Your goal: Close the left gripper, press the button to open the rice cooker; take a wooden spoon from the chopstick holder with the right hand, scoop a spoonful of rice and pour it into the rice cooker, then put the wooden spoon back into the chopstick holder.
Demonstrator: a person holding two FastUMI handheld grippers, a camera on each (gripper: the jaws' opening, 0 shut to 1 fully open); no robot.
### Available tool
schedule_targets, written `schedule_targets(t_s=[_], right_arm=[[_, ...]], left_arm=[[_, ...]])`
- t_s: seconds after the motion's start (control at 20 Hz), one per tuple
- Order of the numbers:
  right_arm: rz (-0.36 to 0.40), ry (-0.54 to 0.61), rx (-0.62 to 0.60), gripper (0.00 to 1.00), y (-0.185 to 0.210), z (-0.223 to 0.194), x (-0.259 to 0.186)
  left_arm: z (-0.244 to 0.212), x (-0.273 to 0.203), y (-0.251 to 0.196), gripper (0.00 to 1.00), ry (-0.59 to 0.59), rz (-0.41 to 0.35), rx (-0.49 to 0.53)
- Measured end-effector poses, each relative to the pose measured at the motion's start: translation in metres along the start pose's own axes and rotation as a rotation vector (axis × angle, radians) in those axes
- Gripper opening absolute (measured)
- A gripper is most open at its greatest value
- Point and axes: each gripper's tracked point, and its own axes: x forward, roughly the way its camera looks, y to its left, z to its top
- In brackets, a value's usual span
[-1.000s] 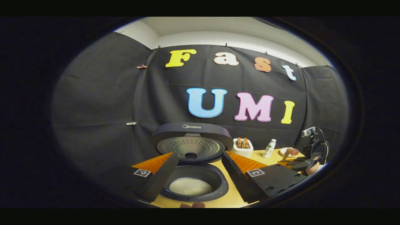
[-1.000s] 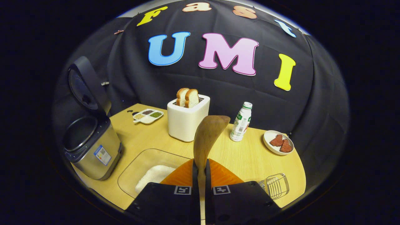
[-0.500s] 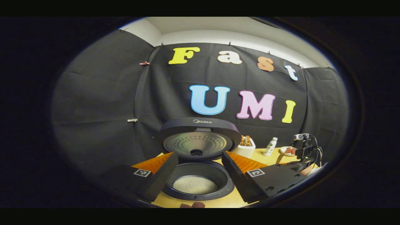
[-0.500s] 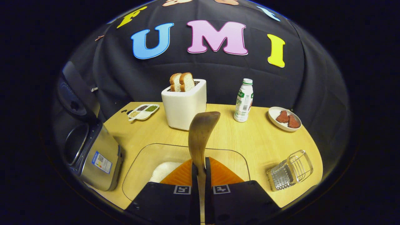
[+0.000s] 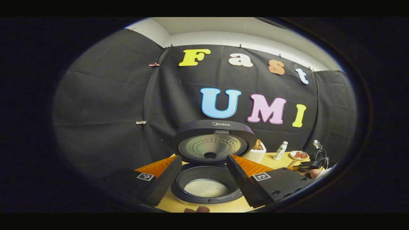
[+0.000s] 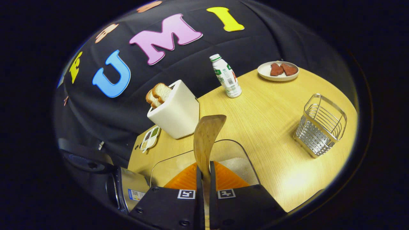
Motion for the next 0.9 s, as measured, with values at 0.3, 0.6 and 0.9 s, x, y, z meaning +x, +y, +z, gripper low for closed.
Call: schedule_targets(t_s=[0.3, 0.6, 0.9], right_arm=[[0.078, -0.037, 0.196, 0.1, -0.007, 0.026, -0.015], [0.107, -0.03, 0.298, 0.11, -0.021, 0.028, -0.029], [0.185, 0.001, 0.421, 0.1, -0.015, 0.027, -0.042]], left_arm=[[0.002, -0.002, -0.007, 0.95, -0.009, 0.002, 0.007], [0.004, -0.004, -0.014, 0.92, -0.019, 0.006, -0.002], [0.004, -0.013, -0.019, 0.95, -0.025, 0.013, -0.006]])
